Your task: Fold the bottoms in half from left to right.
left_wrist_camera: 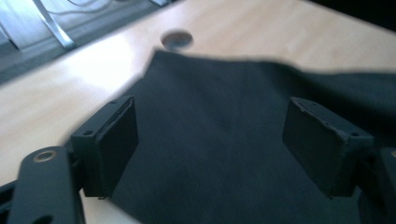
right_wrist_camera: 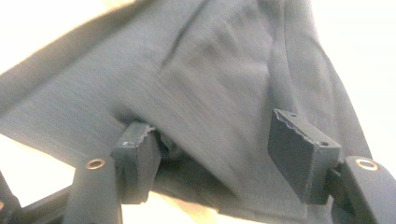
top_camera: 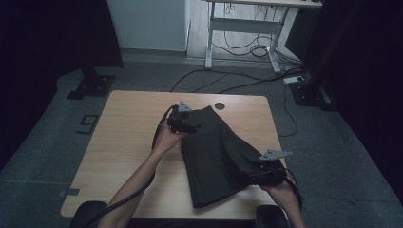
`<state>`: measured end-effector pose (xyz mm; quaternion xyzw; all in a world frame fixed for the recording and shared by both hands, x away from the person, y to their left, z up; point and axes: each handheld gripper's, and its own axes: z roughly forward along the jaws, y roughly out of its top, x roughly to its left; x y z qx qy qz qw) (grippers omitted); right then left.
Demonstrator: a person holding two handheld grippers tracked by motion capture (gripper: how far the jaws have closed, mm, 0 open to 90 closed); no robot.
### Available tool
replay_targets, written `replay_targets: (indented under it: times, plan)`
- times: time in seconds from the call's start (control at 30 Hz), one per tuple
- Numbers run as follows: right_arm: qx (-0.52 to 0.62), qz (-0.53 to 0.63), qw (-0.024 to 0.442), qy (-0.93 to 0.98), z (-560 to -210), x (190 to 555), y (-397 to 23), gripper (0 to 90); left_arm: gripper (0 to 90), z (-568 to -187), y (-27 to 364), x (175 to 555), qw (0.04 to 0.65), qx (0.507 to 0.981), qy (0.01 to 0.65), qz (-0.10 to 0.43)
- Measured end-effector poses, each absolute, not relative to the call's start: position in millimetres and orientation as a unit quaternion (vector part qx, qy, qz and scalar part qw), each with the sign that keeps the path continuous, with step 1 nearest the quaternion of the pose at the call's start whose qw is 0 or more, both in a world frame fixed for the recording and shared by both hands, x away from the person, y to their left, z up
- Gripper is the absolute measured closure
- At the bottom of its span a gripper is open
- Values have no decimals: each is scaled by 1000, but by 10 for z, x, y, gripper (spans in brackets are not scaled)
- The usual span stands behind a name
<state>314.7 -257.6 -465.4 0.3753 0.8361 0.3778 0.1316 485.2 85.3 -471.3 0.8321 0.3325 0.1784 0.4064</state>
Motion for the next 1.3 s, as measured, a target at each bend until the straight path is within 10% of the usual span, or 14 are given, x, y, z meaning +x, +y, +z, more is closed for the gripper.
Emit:
replay_targets:
  times: [0.83, 1.3]
  plan:
    - [322, 376, 121, 860, -4285, 3062, -2253, 313, 149, -5076, 1047, 4431, 384, 846, 330, 170]
    - [429, 292, 204, 830, -4880, 3923, -2403, 349, 143, -5215, 994, 4339, 377, 852, 328, 157]
